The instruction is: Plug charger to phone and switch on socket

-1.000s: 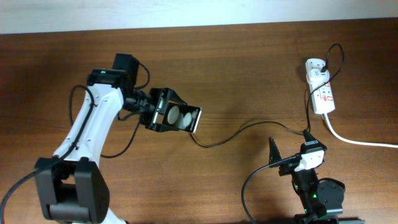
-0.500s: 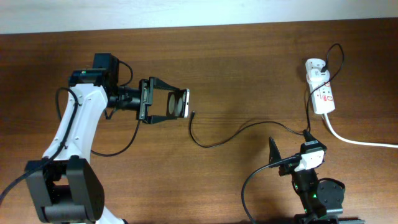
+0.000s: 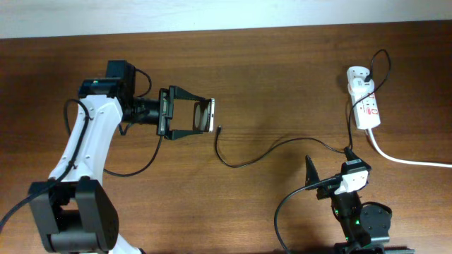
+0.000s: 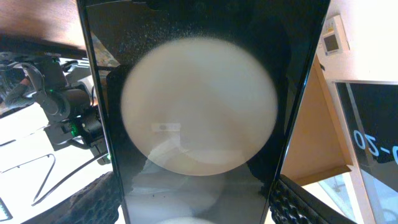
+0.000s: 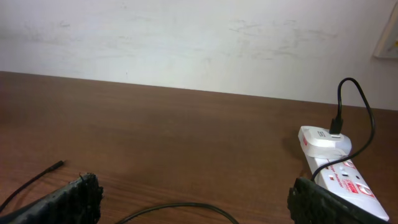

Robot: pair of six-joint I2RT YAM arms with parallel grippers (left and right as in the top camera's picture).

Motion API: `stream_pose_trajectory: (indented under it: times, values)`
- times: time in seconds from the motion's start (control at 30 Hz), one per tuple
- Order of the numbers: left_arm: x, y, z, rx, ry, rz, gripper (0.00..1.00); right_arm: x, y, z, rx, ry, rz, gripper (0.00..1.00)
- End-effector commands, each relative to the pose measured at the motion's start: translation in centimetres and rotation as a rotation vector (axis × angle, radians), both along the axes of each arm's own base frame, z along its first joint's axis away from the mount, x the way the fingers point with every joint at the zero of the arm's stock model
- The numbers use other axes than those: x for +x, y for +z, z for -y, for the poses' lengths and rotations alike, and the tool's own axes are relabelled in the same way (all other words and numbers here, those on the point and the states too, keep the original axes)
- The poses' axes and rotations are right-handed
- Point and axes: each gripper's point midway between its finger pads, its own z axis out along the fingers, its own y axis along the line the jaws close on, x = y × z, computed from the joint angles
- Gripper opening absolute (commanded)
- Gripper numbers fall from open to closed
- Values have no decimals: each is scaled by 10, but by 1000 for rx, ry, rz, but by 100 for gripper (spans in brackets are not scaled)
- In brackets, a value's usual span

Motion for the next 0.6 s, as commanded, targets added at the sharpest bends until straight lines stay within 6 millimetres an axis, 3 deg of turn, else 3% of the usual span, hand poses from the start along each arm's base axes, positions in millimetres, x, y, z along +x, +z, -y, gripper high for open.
stream_pose_trajectory:
  times: [0.0,0.57]
  values:
    - [-3,16,1,-52,-5,37,20,0,-2,0,7,-4,-4,99]
    - [-3,15,1,-49,-4,36,17,0,-2,0,7,-4,-4,99]
